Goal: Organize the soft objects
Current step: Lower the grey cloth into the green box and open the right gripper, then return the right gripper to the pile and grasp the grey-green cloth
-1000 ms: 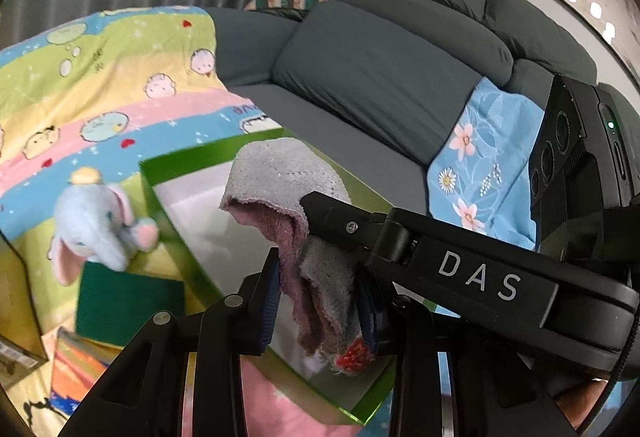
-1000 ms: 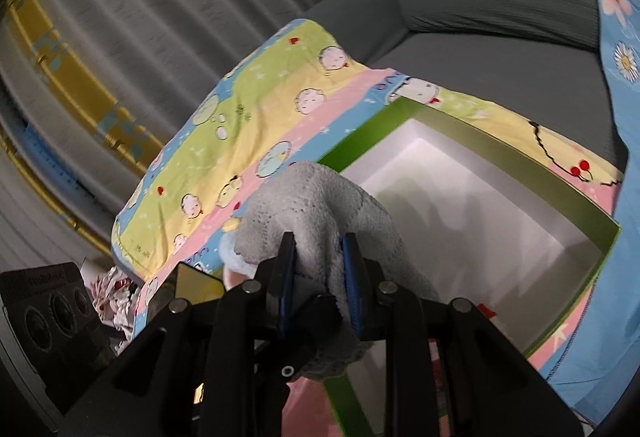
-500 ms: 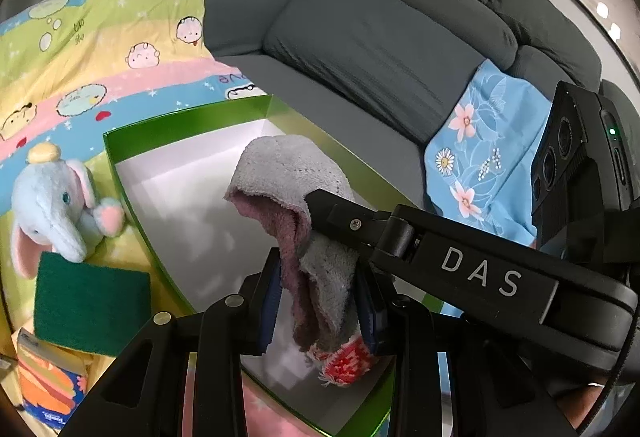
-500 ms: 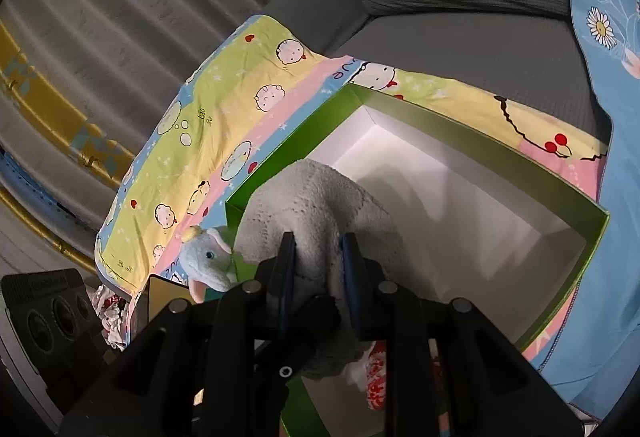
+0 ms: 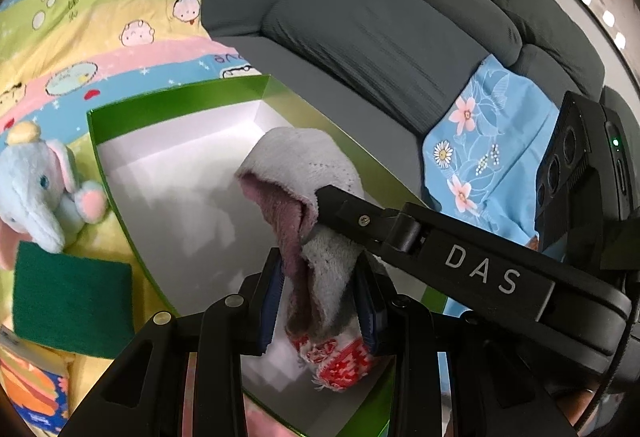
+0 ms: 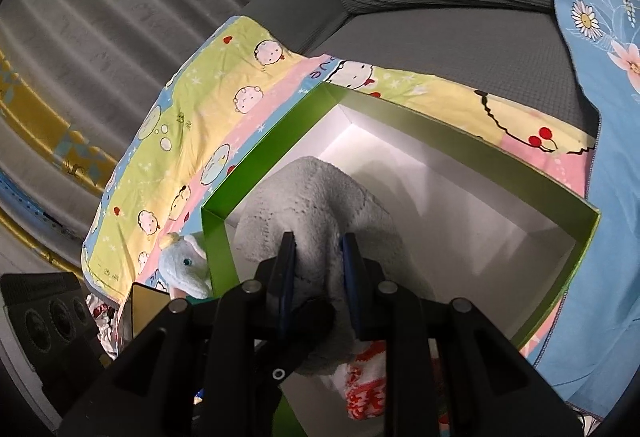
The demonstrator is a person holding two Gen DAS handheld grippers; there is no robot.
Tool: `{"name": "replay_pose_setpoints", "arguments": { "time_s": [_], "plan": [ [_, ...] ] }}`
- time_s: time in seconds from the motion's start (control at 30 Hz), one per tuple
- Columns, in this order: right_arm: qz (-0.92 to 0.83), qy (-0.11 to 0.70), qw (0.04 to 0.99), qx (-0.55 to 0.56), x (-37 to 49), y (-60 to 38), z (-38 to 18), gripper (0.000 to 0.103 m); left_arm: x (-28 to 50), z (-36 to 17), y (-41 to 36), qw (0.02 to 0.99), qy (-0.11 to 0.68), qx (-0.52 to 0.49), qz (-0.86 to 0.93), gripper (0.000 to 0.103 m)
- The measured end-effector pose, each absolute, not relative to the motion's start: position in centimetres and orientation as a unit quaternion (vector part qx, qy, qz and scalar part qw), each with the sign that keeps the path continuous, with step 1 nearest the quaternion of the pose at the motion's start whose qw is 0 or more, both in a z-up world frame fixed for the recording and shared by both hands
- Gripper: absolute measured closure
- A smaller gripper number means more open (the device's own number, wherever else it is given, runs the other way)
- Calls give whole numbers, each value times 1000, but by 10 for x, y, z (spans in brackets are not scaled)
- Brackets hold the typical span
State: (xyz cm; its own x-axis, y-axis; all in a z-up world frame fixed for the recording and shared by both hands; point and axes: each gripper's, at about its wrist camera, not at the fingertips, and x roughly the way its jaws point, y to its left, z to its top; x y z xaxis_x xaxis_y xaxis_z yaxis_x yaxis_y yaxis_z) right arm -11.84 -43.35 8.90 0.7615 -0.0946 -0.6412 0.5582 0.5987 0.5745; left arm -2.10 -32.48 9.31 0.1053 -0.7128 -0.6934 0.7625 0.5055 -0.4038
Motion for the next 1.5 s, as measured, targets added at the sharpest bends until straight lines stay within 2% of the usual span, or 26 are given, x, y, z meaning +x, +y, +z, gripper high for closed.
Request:
{"name": "replay_pose_setpoints", "arguments": {
  "time_s": [0.33, 0.4, 0.43, 0.5, 0.6, 0.67, 0.77, 0.87, 0.93, 1.23, 1.5],
  "plan": [
    [-229, 289, 840, 397, -122, -440, 88, 78, -29, 95, -327, 743, 440, 53, -501, 69],
    [-226, 286, 841, 400, -122, -441, 88, 72, -27, 97, -325, 743, 444, 53, -498, 69],
    [-226, 283, 842, 401, -123, -441, 89, 67, -27, 98, -324, 744, 444, 52, -496, 68],
    [-232, 276, 843, 399, -126, -441, 92, 55, -25, 101, -318, 748, 443, 45, -492, 52],
    [-231, 264, 847, 398, -129, -441, 97, 40, -24, 107, -309, 750, 442, 35, -490, 34],
    [-229, 251, 851, 400, -132, -440, 101, 24, -24, 113, -300, 752, 436, 26, -493, 32],
    [-224, 239, 862, 387, -133, -434, 108, 8, -25, 123, -285, 759, 428, 17, -491, 31],
    [-214, 231, 873, 372, -131, -426, 116, 3, -26, 132, -265, 771, 416, 13, -482, 30],
    [-211, 228, 878, 363, -130, -420, 120, 1, -25, 137, -249, 779, 411, 3, -473, 26],
    [-180, 237, 909, 292, -115, -374, 139, 1, -23, 151, -138, 838, 380, -50, -389, 24],
    [-148, 253, 930, 221, -95, -319, 146, 1, -27, 136, -20, 894, 372, -70, -240, 24]
  ]
}}
